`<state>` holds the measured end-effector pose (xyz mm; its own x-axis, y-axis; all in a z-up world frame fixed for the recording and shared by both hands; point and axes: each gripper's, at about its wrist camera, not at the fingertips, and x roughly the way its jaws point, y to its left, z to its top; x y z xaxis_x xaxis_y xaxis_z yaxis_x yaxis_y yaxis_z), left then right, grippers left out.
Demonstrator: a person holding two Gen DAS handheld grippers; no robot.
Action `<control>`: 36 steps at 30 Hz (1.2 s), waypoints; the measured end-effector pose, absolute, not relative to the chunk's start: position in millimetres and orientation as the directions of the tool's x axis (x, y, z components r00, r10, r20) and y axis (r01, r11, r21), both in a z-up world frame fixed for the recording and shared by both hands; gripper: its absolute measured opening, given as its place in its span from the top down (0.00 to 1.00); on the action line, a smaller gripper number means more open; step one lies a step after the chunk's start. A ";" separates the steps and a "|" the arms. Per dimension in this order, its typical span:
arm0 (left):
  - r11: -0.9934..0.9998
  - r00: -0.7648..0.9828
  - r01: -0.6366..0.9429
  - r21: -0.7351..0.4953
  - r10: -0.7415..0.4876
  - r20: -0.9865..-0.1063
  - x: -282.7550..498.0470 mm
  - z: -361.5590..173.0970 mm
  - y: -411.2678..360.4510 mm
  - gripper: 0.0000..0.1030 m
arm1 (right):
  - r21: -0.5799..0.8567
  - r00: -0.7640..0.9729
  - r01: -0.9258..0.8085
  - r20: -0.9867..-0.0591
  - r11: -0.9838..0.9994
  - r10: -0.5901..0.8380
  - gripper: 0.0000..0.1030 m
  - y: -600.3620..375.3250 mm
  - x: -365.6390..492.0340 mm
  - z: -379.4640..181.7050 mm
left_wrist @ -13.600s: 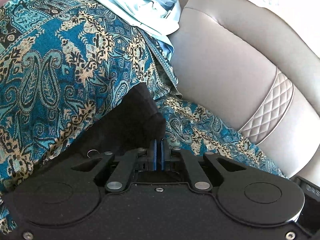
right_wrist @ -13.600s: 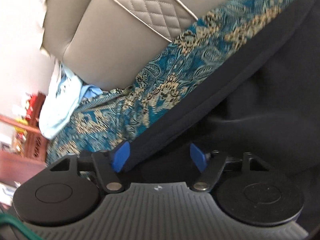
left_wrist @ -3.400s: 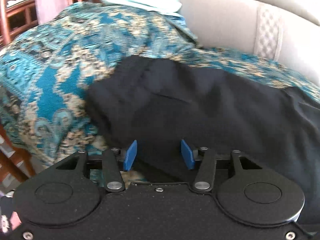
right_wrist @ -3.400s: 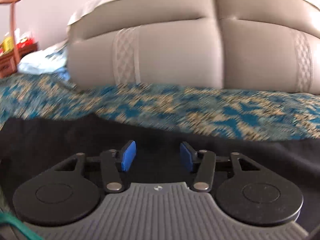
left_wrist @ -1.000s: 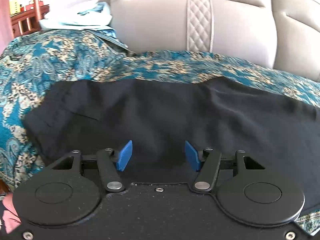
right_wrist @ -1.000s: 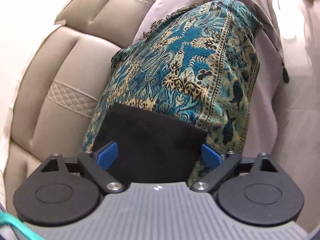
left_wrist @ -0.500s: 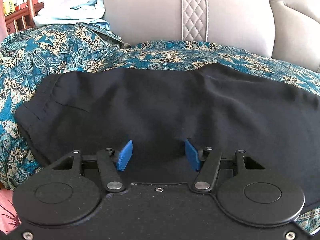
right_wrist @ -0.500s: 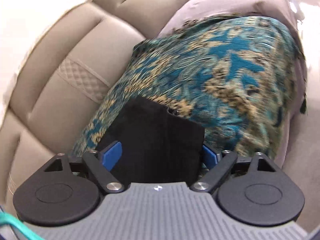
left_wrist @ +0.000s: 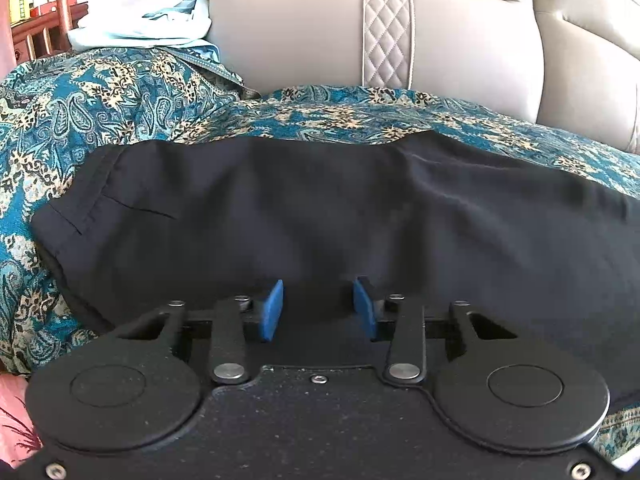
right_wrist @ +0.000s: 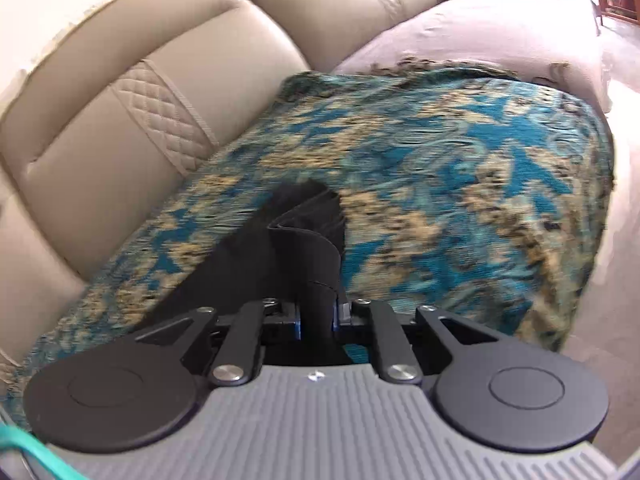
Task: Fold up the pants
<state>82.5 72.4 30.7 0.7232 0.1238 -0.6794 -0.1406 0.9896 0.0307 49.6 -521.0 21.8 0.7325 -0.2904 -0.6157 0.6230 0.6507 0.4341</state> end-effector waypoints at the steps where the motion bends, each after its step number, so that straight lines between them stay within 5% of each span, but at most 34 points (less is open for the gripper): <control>1: 0.989 0.724 -0.142 0.032 0.126 -0.678 81.3 30.6 72.3 0.65 | 0.441 0.748 0.599 -0.606 0.668 -0.271 0.85 -511.9 54.9 25.2; 13: 0.981 0.719 -0.190 -0.026 0.121 -0.684 69.7 33.7 76.6 0.66 | 0.329 0.778 -0.040 -0.583 0.943 0.236 0.85 -242.1 131.5 32.7; 20: 0.976 0.714 -0.211 -0.049 0.120 -0.690 57.4 34.2 86.5 0.66 | 0.075 0.742 -0.327 -0.596 0.942 0.306 0.83 -117.2 106.3 14.9; 22: 0.975 0.711 -0.214 -0.053 0.119 -0.693 54.6 33.3 88.9 0.66 | 0.021 0.740 -0.374 -0.595 0.927 0.312 0.76 -102.4 98.8 12.7; 24: 0.975 0.711 -0.216 -0.056 0.118 -0.694 52.5 33.2 90.8 0.66 | 0.000 0.735 -0.413 -0.591 0.911 0.333 0.46 -94.4 90.5 15.3; 26: 0.974 0.714 -0.218 -0.059 0.117 -0.691 51.0 34.4 91.8 0.66 | 0.017 0.714 -0.450 -0.593 0.893 0.372 0.33 -89.4 87.6 15.0; 36: 0.988 0.755 -0.127 -0.086 0.040 -0.654 52.7 54.0 72.5 0.59 | 0.149 0.702 -0.511 -0.495 0.846 0.511 0.16 -134.2 71.5 25.9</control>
<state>52.7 72.5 54.0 0.7552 0.0403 -0.6543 -0.1270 0.9882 -0.0858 71.5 -134.2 25.9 0.7021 0.5114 -0.4955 -0.5112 0.8464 0.1493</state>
